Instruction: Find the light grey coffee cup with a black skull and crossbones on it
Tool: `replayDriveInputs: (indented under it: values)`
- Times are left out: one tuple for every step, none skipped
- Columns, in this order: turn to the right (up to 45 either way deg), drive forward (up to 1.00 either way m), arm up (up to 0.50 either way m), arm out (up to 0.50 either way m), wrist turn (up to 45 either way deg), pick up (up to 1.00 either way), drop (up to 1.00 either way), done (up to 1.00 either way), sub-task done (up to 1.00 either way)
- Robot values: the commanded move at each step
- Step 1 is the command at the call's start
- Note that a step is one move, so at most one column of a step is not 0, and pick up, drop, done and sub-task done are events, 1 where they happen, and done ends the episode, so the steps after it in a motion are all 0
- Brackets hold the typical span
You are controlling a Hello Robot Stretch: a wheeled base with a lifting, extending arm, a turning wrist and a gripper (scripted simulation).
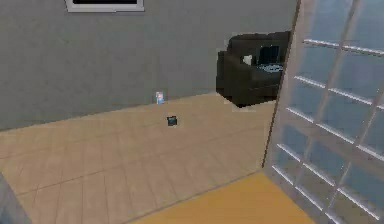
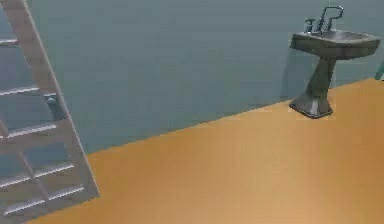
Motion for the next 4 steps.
replayDriveInputs:
  values:
    - [-24.0, 0.0, 0.0, 0.0, 0.0, 0.0, 0.0, 0.0, 0.0]
    - [0.0, 1.0, 0.0, 0.0, 0.0, 0.0, 0.0, 0.0, 0.0]
    - [-3.0, 0.0, 0.0, 0.0, 0.0, 0.0, 0.0, 0.0, 0.0]
    - [45.0, 0.0, 0.0, 0.0, 0.0, 0.0, 0.0, 0.0, 0.0]
